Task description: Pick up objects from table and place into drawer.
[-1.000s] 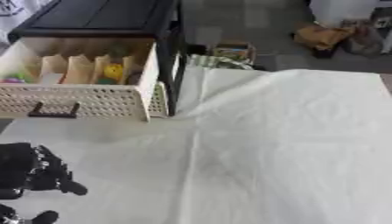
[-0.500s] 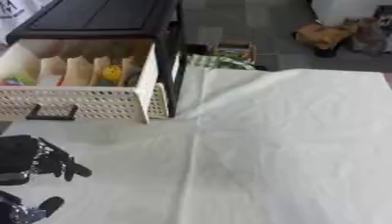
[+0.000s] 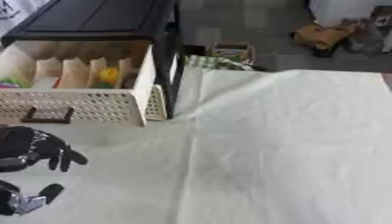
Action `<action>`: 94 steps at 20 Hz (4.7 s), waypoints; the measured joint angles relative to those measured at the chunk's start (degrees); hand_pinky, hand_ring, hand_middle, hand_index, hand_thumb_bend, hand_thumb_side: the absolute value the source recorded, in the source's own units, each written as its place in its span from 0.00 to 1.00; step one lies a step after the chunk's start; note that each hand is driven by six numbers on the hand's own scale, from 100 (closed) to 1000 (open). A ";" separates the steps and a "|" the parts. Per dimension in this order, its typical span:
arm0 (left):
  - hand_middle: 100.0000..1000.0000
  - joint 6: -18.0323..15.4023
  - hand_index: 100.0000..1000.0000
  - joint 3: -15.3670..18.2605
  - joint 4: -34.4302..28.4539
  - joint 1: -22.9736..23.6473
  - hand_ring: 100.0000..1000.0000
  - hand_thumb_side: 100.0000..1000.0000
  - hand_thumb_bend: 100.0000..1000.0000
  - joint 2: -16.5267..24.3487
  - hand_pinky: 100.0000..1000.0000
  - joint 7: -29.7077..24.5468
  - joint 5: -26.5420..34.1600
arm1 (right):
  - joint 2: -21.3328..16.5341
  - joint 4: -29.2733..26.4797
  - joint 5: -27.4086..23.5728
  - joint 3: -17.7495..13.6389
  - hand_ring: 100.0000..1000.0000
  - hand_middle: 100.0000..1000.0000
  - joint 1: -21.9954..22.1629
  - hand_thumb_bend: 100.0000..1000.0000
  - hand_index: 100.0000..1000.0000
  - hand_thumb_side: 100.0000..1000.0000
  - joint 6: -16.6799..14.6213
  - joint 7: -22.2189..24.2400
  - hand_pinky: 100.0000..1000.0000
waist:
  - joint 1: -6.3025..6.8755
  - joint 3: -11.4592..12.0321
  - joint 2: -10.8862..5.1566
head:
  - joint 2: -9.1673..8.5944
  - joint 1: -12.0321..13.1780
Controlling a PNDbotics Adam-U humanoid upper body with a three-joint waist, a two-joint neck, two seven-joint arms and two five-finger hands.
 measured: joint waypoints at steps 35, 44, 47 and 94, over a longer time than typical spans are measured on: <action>0.49 9.42 0.84 2.15 0.89 -7.78 0.45 0.34 0.01 0.00 0.26 9.89 0.04 | 0.06 0.00 -0.14 -1.08 0.66 0.28 0.02 0.31 0.77 1.00 -0.74 -0.53 0.75 | 0.46 -2.62 3.54 | -3.55 0.09; 0.49 9.50 0.85 2.13 3.37 -9.57 0.45 0.34 0.01 -0.08 0.26 13.06 1.08 | 0.08 0.00 -0.14 -1.41 0.65 0.28 0.01 0.32 0.77 1.00 -0.81 -0.59 0.75 | 0.75 -3.16 4.50 | -4.34 0.26; 0.49 9.47 0.86 2.12 4.01 -10.36 0.45 0.34 0.01 -0.12 0.27 13.64 1.91 | 0.14 0.00 -0.13 -1.41 0.65 0.27 -0.38 0.32 0.76 1.00 -0.62 -0.50 0.75 | 0.78 -3.44 4.81 | -4.53 0.28; 0.61 -0.73 0.85 1.92 0.68 -7.60 0.58 0.22 0.00 -0.64 0.51 20.70 15.93 | 1.14 0.00 -0.69 -1.73 0.65 0.29 -0.58 0.35 0.76 1.00 1.29 -0.21 0.75 | 0.38 -3.39 1.49 | -4.20 -0.06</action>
